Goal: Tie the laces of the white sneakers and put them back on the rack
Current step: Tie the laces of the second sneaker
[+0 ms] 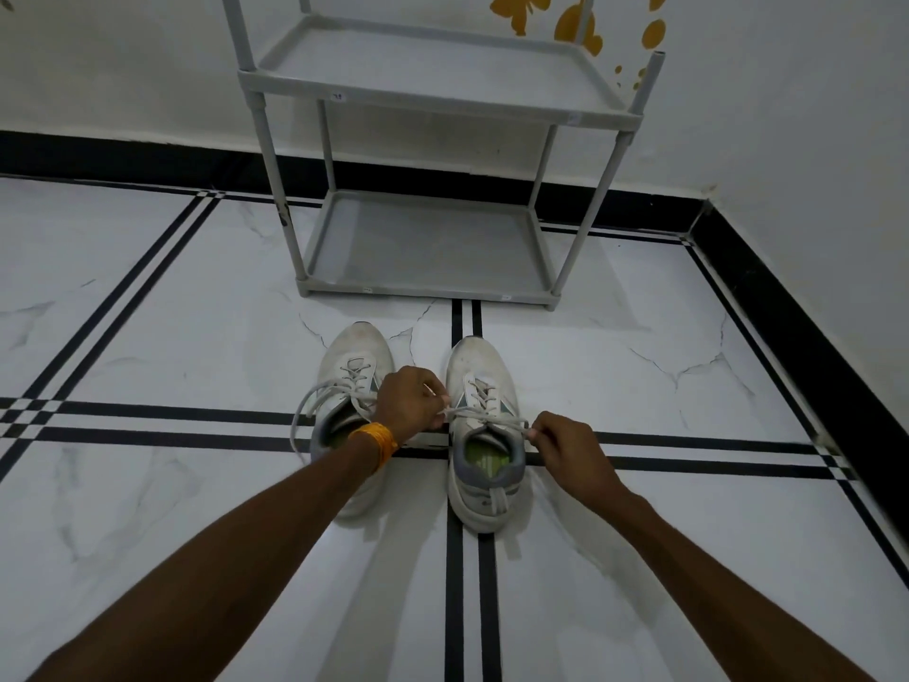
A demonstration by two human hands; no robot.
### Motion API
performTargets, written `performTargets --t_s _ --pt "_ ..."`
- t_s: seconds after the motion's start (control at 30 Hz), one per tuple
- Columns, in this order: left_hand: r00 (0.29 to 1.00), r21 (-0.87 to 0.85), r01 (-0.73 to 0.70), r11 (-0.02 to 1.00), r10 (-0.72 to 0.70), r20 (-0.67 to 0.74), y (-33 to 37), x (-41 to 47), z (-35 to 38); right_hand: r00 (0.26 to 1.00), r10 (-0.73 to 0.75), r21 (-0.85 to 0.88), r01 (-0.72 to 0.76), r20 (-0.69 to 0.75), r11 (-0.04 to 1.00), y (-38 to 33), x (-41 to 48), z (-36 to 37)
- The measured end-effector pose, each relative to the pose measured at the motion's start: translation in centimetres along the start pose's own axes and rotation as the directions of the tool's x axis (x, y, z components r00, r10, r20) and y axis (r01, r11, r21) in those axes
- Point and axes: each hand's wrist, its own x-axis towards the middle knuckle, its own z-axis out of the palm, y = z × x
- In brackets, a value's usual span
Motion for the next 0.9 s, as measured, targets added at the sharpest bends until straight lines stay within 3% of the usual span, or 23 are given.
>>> performTargets --t_s 0.1,0.23,0.37,0.43,0.5,0.6,0.77,0.9 --pt "0.996 -0.037 -0.028 0.999 0.031 0.08 -0.1 -0.3 -0.2 0.996 0.047 0.123 -0.055 0.07 0.991 -0.5 0.1 -0.5" --pt "0.991 0.087 -0.11 0.99 0.102 0.091 -0.1 -0.1 -0.4 0.995 -0.055 0.115 0.046 0.079 0.992 -1.2 0.1 -0.9" --pt "0.989 0.195 -0.135 0.971 0.12 0.088 0.1 -0.1 -0.2 0.976 -0.219 -0.136 0.219 0.015 0.966 -1.4 0.2 -1.1" --pt "0.988 0.232 -0.147 0.961 0.134 0.073 0.1 0.0 -0.1 0.976 -0.217 -0.31 0.212 0.019 0.927 -1.5 0.4 -1.1" --pt "0.987 0.279 -0.161 0.947 0.152 0.053 0.2 0.0 -0.1 0.993 -0.119 -0.34 0.105 -0.021 0.934 -1.9 0.5 -0.6" --pt "0.982 0.333 -0.186 0.924 0.184 0.04 0.6 0.1 0.0 0.982 0.131 -0.07 -0.142 -0.137 0.987 -2.5 0.6 0.3" --pt "0.974 0.379 -0.217 0.9 0.224 0.026 0.2 0.2 -0.1 0.885 0.402 0.111 -0.386 -0.237 0.916 -1.2 0.7 0.2" --pt "0.954 0.45 -0.284 0.847 0.296 0.044 -0.3 0.0 0.3 0.822 0.541 0.204 -0.507 -0.176 0.838 -0.4 0.7 0.9"
